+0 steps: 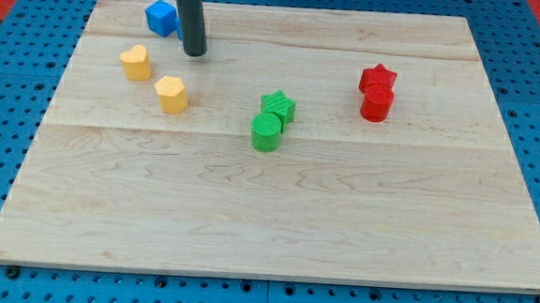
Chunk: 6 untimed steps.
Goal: Push yellow hexagon closer to the yellow heart
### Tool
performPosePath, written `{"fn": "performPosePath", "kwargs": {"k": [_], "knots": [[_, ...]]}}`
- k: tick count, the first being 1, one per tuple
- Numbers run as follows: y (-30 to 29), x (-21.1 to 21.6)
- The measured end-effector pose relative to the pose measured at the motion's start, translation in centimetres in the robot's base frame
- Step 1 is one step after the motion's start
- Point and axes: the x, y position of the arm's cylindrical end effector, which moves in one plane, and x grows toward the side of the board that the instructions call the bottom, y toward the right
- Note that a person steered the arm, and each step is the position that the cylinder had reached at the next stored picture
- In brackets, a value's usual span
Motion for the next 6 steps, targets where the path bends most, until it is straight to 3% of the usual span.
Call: {"fn": "performPosePath", "kwargs": {"k": [2,3,4,5,6], "knots": [[-9.4,3.3],[-4.5,3.1],[5.5,1.4],[8.5,5.4],[4.9,8.3]]}}
